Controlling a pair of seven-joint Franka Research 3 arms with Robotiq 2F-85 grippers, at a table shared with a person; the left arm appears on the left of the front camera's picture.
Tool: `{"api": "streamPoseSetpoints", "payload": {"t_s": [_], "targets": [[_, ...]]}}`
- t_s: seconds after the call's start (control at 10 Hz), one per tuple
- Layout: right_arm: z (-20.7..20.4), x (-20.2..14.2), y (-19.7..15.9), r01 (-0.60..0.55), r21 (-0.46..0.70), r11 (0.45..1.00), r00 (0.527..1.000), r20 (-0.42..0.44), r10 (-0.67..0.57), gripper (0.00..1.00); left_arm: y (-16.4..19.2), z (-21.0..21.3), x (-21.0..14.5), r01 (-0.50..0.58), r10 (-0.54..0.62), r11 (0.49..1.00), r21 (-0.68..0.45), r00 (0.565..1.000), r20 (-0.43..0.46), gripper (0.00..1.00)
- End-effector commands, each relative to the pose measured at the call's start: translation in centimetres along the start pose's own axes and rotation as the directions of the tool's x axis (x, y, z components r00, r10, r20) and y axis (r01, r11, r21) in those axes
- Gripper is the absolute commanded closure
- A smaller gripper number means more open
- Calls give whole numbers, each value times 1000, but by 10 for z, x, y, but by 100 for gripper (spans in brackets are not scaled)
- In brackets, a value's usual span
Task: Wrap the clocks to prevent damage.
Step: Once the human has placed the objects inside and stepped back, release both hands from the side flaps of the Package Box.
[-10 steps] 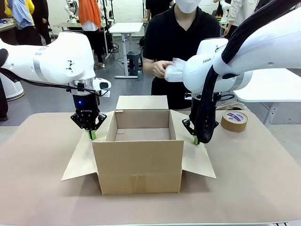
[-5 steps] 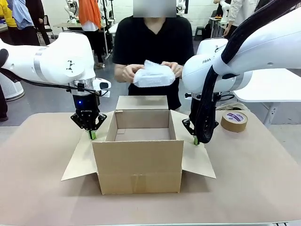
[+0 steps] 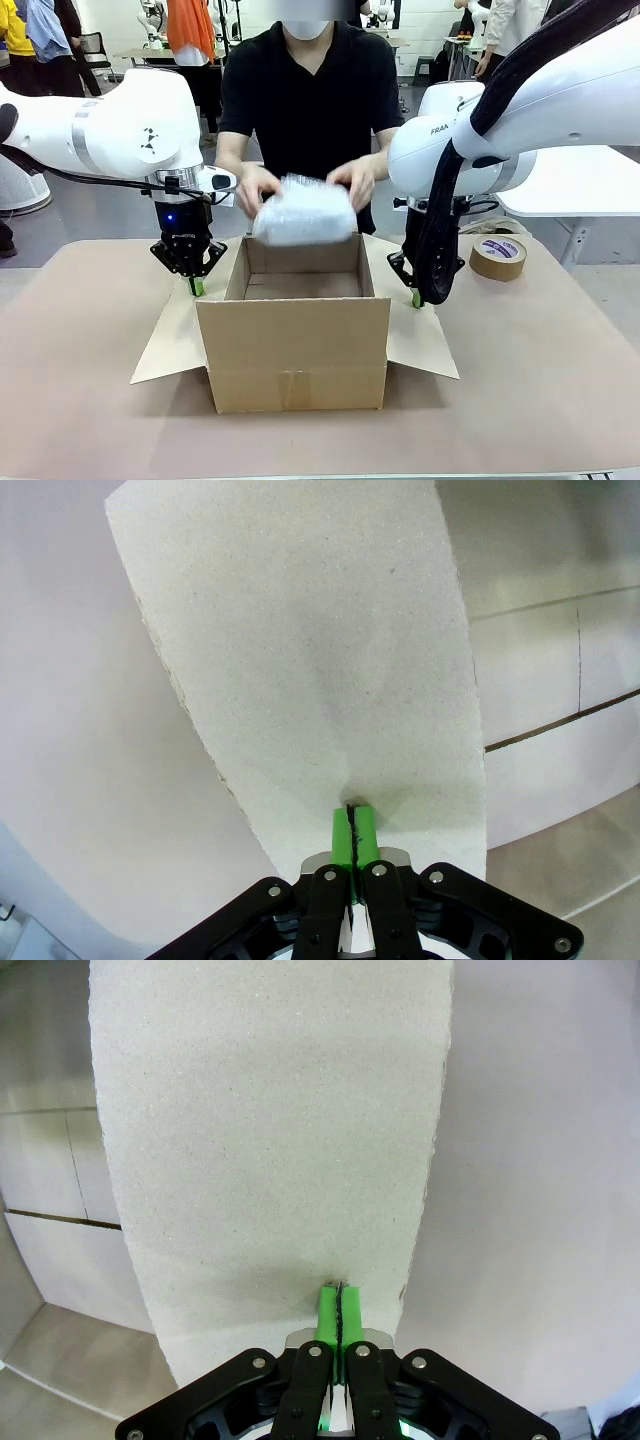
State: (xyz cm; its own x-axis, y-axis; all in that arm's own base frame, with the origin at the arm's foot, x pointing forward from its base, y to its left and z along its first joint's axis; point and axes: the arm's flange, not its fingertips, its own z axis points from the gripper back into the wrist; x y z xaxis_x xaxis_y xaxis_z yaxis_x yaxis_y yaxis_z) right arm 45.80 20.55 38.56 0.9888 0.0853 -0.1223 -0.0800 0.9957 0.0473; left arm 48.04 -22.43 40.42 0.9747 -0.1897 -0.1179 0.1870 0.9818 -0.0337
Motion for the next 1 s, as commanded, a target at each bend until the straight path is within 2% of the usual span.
{"api": "streamPoseSetpoints", "payload": {"t_s": [0.0,0.9], "targets": [[-1,-1,1,10,-13,1000,1000,2,-10,99,0,-1,-1,0,0,1000,2,1000,-3,100],[-1,-1,1,10,-13,1000,1000,2,-10,99,0,-1,-1,0,0,1000,2,1000,-3,100]]}}
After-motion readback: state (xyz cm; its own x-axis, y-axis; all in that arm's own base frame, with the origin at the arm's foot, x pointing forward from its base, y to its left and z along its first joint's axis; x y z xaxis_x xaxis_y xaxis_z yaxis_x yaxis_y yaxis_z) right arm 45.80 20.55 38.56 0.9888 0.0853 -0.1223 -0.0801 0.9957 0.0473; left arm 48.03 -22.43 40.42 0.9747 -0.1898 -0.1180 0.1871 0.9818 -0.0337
